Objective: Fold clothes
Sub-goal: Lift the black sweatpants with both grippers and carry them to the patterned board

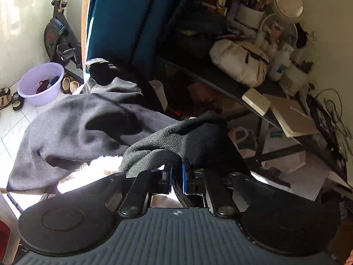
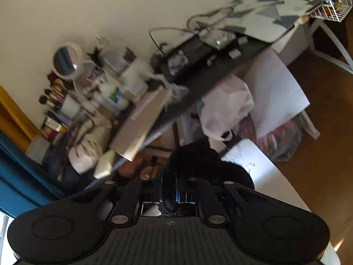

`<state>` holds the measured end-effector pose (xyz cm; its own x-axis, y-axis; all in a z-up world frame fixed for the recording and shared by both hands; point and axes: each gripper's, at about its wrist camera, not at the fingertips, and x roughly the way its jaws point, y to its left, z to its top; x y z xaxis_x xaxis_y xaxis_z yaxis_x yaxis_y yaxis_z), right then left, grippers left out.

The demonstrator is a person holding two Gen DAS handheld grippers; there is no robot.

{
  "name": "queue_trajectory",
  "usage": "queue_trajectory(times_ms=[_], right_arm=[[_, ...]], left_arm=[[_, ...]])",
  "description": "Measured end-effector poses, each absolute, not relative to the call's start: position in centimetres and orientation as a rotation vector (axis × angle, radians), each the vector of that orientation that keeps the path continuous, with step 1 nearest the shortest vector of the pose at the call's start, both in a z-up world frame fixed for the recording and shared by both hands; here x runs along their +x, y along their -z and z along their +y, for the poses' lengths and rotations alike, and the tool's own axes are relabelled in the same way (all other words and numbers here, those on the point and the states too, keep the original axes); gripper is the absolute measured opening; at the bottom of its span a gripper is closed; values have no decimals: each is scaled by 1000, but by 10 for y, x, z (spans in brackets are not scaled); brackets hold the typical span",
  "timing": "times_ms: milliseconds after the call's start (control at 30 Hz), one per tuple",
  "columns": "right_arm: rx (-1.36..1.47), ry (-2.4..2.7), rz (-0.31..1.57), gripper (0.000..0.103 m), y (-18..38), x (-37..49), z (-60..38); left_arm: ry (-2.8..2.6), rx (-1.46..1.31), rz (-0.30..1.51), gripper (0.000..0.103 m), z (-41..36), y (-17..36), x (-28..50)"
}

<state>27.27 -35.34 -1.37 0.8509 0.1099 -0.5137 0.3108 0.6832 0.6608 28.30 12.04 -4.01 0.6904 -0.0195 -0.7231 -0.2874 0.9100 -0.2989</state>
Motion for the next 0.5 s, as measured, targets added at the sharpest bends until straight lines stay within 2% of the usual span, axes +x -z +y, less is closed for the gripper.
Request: queue_trajectory(times_ms=[267,400,500], right_arm=[[747,-86,314,9,-124,252,-303],[708,-139,285,9,-158,243,-268],[680,-133,311,9,-157,227,-251]], left_arm=[[-254,-526,646,8,223,-8,225],[-323,-508,574,8,265,-23,185],[-338,-495,550,8,282,-28,162]])
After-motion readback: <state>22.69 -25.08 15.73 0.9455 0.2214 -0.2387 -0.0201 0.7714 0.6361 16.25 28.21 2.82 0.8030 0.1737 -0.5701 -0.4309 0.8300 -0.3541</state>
